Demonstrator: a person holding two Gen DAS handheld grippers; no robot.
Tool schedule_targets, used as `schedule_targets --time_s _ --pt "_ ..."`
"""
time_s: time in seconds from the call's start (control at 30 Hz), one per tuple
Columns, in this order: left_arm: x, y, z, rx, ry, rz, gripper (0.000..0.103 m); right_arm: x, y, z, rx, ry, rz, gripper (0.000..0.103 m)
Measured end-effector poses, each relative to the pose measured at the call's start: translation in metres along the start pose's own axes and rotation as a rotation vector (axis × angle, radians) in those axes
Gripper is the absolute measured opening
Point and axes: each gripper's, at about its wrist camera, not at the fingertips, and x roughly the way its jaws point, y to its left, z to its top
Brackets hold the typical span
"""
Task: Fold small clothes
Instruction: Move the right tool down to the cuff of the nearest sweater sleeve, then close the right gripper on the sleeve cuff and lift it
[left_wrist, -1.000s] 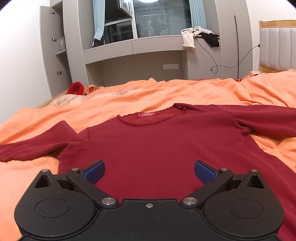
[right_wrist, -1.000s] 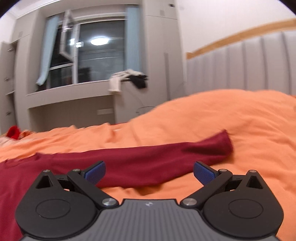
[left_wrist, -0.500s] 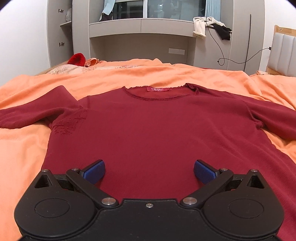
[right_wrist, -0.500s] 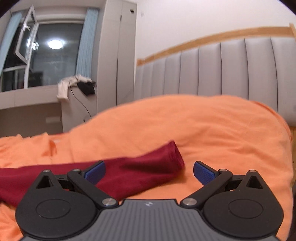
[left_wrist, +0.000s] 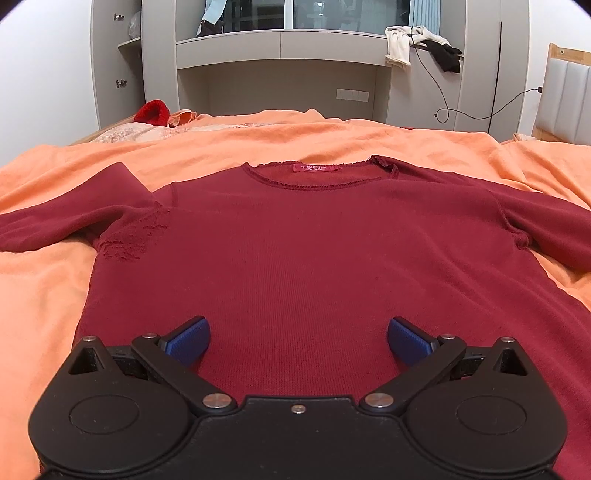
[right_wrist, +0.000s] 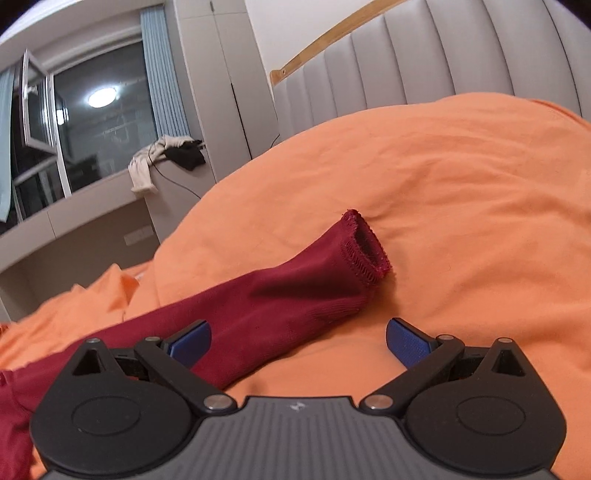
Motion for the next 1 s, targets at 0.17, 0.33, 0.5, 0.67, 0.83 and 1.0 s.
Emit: schedule_targets --time_s 0.17,0.33,0.5,0.67,0.83,1.0 --pt "0.001 -0.001 -0.001 0.000 -0.002 0.001 0.103 0.003 0.004 0.002 -0.014 0.001 -0.046 0.098" --pt "0.002 -0.004 -0.004 0.018 -0.011 0.015 0.103 0.003 0.006 0.004 -0.020 0.007 -0.052 0.088" --pt "0.003 -0.005 -0.006 0.026 -0.018 0.021 0.103 0.006 -0.011 0.014 0.092 -0.017 -0.065 0.071" --pt "0.002 -0.005 -0.006 0.021 -0.015 0.017 0.103 0.012 -0.020 0.017 0.131 -0.026 -0.094 0.024" --pt "-0.001 0.001 0.001 -0.010 0.003 -0.034 0.103 0.003 -0.024 0.022 0.182 -0.036 -0.027 0.007" --pt "-0.018 0.021 0.018 -0.094 -0.014 -0.150 0.103 -0.026 0.015 0.044 0.056 -0.122 0.070 0.007"
